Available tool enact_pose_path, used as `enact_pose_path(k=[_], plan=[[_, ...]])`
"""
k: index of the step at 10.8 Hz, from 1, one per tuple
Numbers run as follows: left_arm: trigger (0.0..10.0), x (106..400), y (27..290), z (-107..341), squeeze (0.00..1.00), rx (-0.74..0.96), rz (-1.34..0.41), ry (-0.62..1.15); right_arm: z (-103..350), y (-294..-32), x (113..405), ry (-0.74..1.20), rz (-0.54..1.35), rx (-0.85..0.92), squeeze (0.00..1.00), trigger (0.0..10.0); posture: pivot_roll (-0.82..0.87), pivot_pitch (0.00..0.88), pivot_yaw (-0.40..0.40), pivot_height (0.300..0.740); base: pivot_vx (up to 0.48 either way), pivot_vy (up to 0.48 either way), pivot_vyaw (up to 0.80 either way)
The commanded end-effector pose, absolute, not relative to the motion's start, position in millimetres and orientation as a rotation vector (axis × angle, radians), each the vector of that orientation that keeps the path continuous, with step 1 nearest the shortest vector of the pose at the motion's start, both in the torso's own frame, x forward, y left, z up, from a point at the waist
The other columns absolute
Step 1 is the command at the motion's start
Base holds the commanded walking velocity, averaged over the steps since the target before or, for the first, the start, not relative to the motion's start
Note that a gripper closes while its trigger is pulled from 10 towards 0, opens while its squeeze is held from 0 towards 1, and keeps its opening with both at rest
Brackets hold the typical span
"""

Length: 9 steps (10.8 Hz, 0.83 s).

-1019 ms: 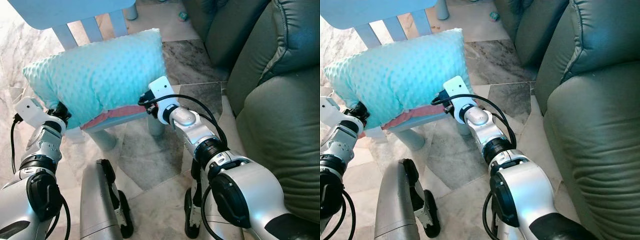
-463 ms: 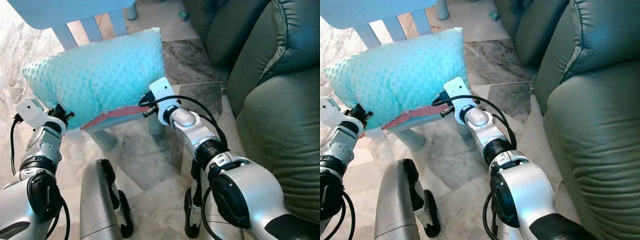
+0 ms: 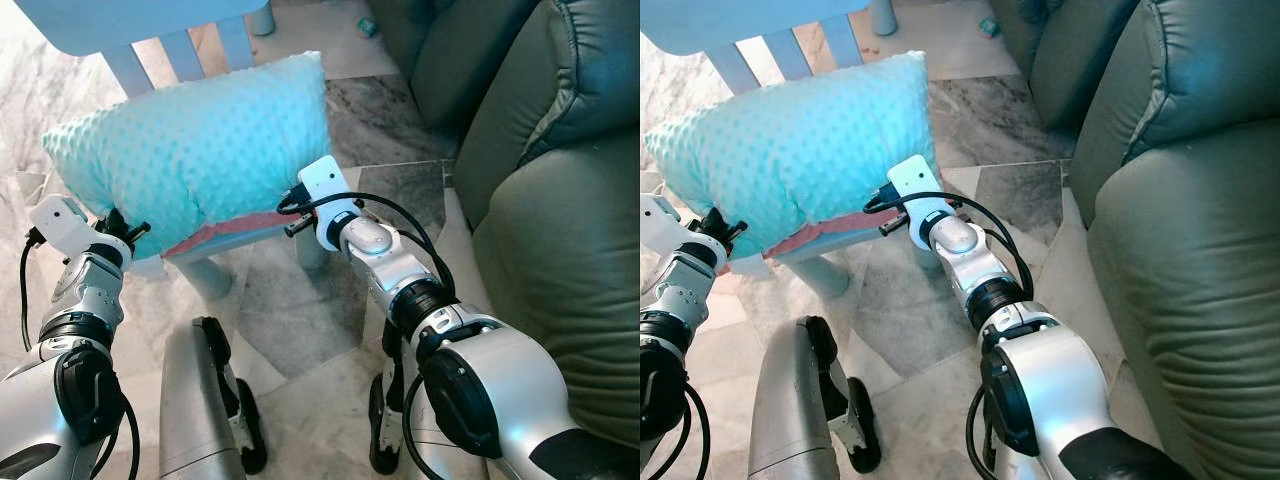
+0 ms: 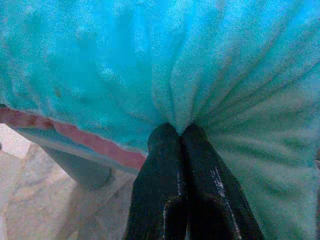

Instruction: Move the pillow to the sofa

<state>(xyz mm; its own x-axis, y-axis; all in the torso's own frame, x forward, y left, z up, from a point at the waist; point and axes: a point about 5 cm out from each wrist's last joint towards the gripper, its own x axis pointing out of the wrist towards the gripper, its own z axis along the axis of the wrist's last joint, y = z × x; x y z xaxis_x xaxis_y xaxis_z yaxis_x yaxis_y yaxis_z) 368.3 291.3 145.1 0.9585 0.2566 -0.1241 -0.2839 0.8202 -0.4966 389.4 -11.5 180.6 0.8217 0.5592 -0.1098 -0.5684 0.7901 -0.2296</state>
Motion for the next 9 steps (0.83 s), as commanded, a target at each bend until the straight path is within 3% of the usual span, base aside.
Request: enact_pose_path(k=[1,4,9], plan=[[0.0,363,290,132,0.0,-0.503,0.282,0.099,171,-6,385,0.063,0.631,-0.254,0.0,0.0,-0.08,0.462,0.022,0.501,0.0,0.0,0.0],[0.0,364,290,134,0.0,-0.48,0.281,0.092,175,-9,387,0.046,0.622,-0.254,0.0,0.0,-0.09,0.459,0.022,0.501,0.0,0.0,0.0],[0.0,372,292,197,0.0,-0.261,0.243,-0.253,224,-43,403,-0.175,0.595,-0.102,0.0,0.0,-0.11,0.351,0.033,0.501,0.0,0.0,0.0]])
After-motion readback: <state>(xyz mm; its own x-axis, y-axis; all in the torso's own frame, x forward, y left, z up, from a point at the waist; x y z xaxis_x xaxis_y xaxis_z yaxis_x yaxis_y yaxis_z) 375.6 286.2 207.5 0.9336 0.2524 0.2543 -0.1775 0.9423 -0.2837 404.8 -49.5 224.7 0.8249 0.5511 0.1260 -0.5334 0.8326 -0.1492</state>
